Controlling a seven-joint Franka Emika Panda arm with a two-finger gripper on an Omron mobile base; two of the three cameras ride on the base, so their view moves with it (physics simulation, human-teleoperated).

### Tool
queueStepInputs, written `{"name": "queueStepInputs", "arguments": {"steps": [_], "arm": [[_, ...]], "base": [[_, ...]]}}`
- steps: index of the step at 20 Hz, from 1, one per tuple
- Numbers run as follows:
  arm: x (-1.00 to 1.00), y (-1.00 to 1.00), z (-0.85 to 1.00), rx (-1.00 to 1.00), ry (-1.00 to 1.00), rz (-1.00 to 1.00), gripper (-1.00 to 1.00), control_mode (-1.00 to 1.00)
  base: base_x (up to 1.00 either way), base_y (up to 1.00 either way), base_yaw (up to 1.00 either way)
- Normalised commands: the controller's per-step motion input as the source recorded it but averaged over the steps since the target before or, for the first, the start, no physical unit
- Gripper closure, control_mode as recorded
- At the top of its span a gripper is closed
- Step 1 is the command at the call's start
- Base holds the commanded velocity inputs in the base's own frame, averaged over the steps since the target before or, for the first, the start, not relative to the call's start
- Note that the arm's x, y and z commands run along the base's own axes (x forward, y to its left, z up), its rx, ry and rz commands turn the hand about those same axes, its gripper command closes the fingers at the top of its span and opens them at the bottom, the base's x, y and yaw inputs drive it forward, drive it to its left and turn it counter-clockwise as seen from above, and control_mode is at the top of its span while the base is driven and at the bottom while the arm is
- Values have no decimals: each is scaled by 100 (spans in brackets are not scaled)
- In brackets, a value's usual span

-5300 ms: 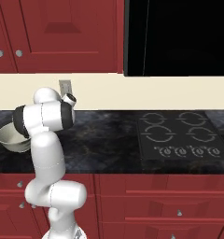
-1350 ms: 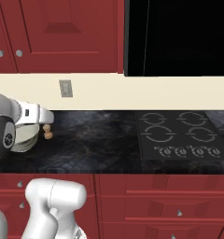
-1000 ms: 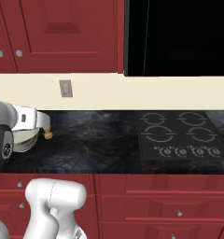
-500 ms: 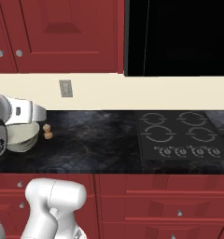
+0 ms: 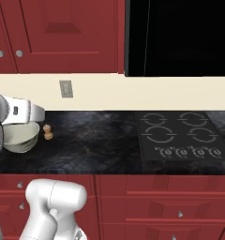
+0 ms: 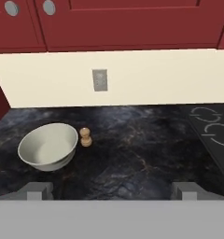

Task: Retrieve the bottle and the shaker from the cabinet and place them next to the mixing bowl on the counter. Then add garlic from the fridge to the mixing bowl.

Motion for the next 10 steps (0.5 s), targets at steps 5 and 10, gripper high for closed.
{"name": "queueStepInputs", "arguments": {"steps": [5,10], "arm": [[-15,-2,0,0,-1,-1,-100,100],[0,0,0,0,0,0,-100,100]], "base": [[-79,-4,-3],[-91,0,-3]]}}
